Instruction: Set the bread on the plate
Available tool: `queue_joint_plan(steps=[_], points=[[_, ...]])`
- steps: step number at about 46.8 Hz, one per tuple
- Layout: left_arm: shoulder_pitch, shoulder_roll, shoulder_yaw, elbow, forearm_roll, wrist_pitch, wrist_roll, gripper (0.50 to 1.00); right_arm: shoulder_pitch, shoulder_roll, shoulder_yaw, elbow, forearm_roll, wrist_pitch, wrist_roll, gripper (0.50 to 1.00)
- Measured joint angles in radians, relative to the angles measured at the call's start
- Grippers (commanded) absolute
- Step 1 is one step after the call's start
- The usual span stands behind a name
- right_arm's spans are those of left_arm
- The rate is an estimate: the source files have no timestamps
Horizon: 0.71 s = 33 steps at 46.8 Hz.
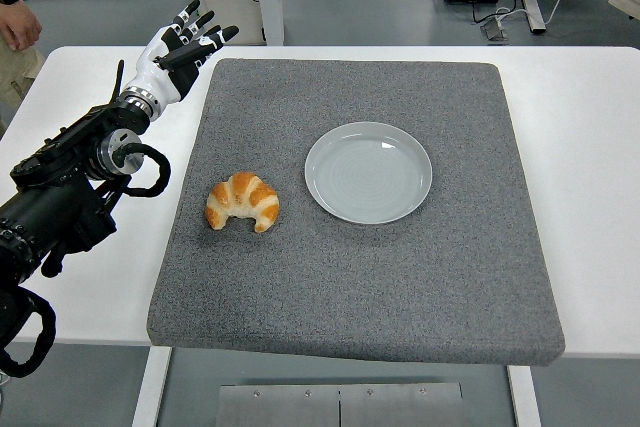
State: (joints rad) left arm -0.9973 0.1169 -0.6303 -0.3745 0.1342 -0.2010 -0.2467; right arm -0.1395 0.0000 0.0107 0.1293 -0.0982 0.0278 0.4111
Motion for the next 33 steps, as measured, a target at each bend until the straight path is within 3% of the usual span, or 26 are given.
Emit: queue_joint_plan(steps=[33], points=[[-0.008,0.023,0.031,0.0,-0.016,-0.009,0.015,0.974,0.0,0.0,0.0,0.0,0.0,0.0,0.0,1.0]])
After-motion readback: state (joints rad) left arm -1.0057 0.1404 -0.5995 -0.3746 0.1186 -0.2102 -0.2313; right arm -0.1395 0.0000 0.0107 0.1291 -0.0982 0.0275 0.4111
